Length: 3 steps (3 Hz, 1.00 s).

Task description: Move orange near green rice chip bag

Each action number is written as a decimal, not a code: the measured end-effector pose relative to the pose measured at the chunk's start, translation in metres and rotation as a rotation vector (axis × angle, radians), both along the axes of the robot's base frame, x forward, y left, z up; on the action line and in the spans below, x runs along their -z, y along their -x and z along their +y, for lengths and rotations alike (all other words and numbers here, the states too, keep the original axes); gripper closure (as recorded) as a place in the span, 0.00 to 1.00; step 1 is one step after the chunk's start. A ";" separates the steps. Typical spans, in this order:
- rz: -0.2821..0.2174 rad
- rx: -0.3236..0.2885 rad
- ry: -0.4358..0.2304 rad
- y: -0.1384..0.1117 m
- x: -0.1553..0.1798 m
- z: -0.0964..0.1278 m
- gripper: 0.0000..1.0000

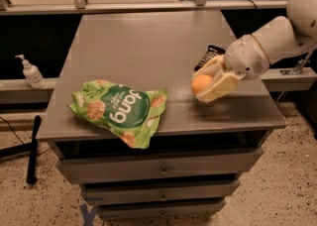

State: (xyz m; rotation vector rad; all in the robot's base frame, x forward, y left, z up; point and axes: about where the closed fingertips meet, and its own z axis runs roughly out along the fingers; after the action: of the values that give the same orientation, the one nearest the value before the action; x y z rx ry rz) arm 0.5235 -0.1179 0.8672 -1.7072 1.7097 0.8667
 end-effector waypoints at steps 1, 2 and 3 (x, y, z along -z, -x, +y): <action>-0.017 -0.084 0.004 0.031 0.018 0.016 1.00; -0.040 -0.135 0.009 0.049 0.031 0.037 1.00; -0.085 -0.135 0.008 0.049 0.034 0.054 1.00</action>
Offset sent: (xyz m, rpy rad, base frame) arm -0.0704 0.0583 -0.0479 -0.0163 -0.0690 0.1911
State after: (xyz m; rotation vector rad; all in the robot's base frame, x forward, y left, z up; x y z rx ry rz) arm 0.4744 -0.0637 0.8333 -1.8549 1.5589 0.8357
